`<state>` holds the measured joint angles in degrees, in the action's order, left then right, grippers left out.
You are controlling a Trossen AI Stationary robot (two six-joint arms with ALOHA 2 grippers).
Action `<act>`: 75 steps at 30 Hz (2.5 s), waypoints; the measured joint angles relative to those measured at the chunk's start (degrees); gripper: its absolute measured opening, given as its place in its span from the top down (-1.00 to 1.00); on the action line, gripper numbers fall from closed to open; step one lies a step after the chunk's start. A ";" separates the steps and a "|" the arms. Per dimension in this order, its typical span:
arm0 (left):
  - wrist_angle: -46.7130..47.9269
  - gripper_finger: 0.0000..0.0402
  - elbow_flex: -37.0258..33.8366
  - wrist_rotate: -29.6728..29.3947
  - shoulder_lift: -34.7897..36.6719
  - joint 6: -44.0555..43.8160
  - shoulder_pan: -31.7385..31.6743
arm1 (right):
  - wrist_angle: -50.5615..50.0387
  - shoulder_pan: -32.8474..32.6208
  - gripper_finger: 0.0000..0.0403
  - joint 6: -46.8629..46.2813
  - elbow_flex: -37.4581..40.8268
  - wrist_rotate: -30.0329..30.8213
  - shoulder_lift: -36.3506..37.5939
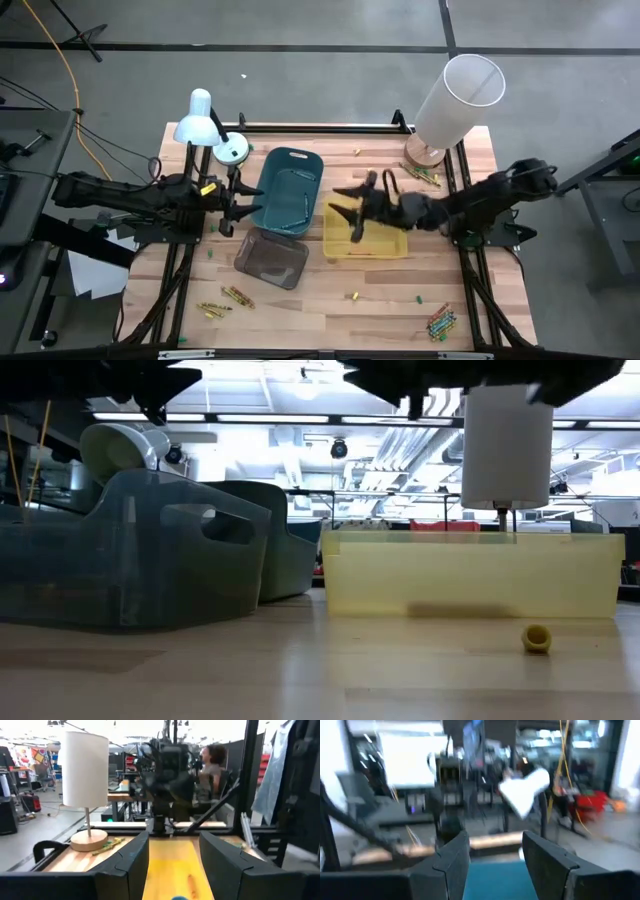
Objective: Sort crayons
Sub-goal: Put the orange crayon into the yellow bin
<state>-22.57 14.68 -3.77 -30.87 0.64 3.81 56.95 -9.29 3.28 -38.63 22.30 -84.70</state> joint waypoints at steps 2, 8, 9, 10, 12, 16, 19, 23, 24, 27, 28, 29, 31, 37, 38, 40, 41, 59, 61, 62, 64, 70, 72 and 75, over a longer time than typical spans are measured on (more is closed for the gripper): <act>-0.73 0.20 0.00 -0.75 -0.62 1.51 -0.01 | -0.53 2.33 0.11 -0.62 -1.50 -3.61 -0.42; -1.40 0.20 0.00 -2.97 -2.19 1.99 -0.04 | -13.72 4.19 0.11 -0.40 -5.48 -6.25 -0.45; -1.17 0.20 0.00 -2.97 -2.42 1.99 -0.04 | -15.36 4.19 0.11 -0.22 -5.79 -6.27 -0.45; -1.24 0.20 0.00 -2.97 -2.68 1.99 -0.04 | -16.60 4.17 0.11 -0.25 -6.06 -6.27 -0.45; -1.24 0.20 0.00 -2.97 -3.17 1.85 -0.04 | -17.24 4.17 0.11 0.18 -6.44 -6.27 -0.45; -1.29 0.20 0.00 -3.00 -4.07 0.99 -0.04 | -16.89 4.18 0.11 0.63 -6.62 -6.26 -0.43; -1.25 0.20 0.00 -3.01 -4.50 0.96 -0.04 | -16.87 4.19 0.11 0.62 -6.62 -6.25 -0.45; -1.25 0.20 0.00 -3.02 -4.63 0.94 -0.04 | -16.87 4.18 0.11 0.21 -6.62 -6.25 -0.45; -1.27 0.20 0.00 -3.02 -4.63 0.96 -0.04 | -16.93 4.19 0.11 0.21 -6.62 -6.25 -0.45; -1.27 0.20 0.00 -3.04 -4.63 0.90 -0.04 | -17.27 4.18 0.11 0.21 -6.62 -6.25 -0.43; -1.27 0.20 0.00 -3.04 -4.63 0.54 -0.04 | -17.35 4.17 0.11 0.21 -6.62 -6.24 -0.45; -1.27 0.20 0.00 -2.93 -4.63 -0.13 -0.04 | -17.35 4.19 0.11 0.21 -6.62 -6.23 -0.44; -1.27 0.20 0.00 -1.01 -4.63 -1.11 -0.04 | -17.33 4.19 0.11 0.21 -6.62 -6.22 -0.45; 0.30 0.31 2.62 11.25 -6.49 3.27 3.42 | -17.47 4.19 0.11 0.21 -6.62 -6.20 -0.43; 1.99 0.36 3.49 11.15 -7.55 5.38 5.01 | -17.48 4.17 0.11 0.24 -6.62 -6.20 -0.44; 5.66 0.53 5.75 8.96 -10.65 10.16 9.03 | -17.65 4.19 0.11 0.66 -6.62 -6.18 -0.43; 7.52 0.62 7.06 7.29 -12.68 12.67 11.28 | -17.79 4.19 0.11 0.68 -6.62 -6.16 -0.45; 38.86 1.00 39.95 2.84 -54.74 15.97 31.19 | -19.12 4.19 0.11 0.03 -6.62 -6.14 -0.45; 40.69 1.00 42.15 2.82 -57.77 15.89 31.19 | -19.25 4.18 0.11 0.01 -6.62 -6.17 -0.45; 40.89 1.00 43.33 2.79 -59.31 15.53 31.08 | -19.42 4.19 0.11 0.01 -6.62 -6.20 -0.45; 42.28 1.00 45.42 1.42 -61.83 14.32 30.79 | -19.47 4.19 0.11 0.03 -6.62 -6.22 -0.45; 51.20 1.00 51.84 -4.54 -67.82 9.42 30.18 | -19.90 4.17 0.11 0.16 -6.62 -6.22 -0.45; 53.32 1.00 52.98 -4.80 -69.19 8.85 30.23 | -19.91 4.18 0.11 0.17 -6.62 -6.22 -0.44; 54.13 1.00 53.92 -4.88 -70.35 8.40 30.27 | -19.93 4.17 0.11 0.16 -6.62 -6.22 -0.44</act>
<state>31.56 68.59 -8.65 -101.22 9.04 34.09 37.01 -5.12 3.44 -45.25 16.08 -85.13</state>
